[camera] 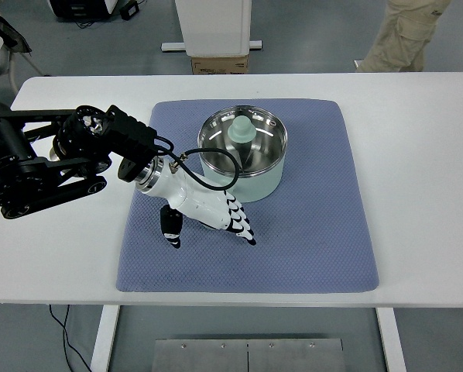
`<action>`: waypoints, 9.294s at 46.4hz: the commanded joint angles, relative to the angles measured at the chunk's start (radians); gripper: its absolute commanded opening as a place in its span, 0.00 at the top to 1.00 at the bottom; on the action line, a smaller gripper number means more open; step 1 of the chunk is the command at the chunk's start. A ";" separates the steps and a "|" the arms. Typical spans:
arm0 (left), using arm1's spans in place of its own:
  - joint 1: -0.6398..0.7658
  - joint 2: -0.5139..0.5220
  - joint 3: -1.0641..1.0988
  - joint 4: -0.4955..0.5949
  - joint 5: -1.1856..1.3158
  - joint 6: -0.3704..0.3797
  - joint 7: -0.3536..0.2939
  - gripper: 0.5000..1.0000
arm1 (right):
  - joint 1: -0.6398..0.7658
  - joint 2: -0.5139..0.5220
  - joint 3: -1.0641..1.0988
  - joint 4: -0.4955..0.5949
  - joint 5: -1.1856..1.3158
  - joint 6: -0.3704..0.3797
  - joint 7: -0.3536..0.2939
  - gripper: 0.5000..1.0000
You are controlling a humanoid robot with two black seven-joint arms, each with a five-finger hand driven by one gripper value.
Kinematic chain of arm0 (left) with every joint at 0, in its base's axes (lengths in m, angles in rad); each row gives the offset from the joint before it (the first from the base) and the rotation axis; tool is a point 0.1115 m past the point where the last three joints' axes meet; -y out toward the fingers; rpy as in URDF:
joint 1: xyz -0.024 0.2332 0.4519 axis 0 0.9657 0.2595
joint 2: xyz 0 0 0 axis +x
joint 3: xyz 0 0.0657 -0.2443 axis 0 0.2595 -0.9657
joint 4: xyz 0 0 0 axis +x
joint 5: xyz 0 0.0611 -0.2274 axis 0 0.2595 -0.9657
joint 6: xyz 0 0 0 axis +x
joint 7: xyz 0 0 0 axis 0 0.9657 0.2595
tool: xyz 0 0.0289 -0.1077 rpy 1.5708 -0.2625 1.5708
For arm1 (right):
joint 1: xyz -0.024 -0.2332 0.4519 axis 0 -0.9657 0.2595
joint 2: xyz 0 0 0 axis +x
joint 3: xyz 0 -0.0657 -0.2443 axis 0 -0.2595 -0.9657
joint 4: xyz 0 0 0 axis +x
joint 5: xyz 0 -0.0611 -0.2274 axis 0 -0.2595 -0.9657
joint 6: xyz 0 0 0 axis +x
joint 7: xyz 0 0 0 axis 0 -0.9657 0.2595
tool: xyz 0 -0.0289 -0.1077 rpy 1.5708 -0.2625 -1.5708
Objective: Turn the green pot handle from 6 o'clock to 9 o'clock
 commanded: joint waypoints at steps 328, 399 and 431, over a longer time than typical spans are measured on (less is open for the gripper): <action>0.026 -0.080 -0.049 0.331 -1.779 0.092 0.000 0.00 | 0.000 0.000 0.000 0.000 0.000 0.000 0.000 0.00; 0.316 -0.172 -0.283 0.535 -2.034 0.249 0.000 0.00 | 0.000 0.000 0.000 0.000 0.000 0.000 0.000 0.00; 0.416 -0.195 -0.368 0.554 -2.035 0.284 0.000 0.00 | 0.000 0.000 0.000 0.000 0.000 0.000 0.000 0.00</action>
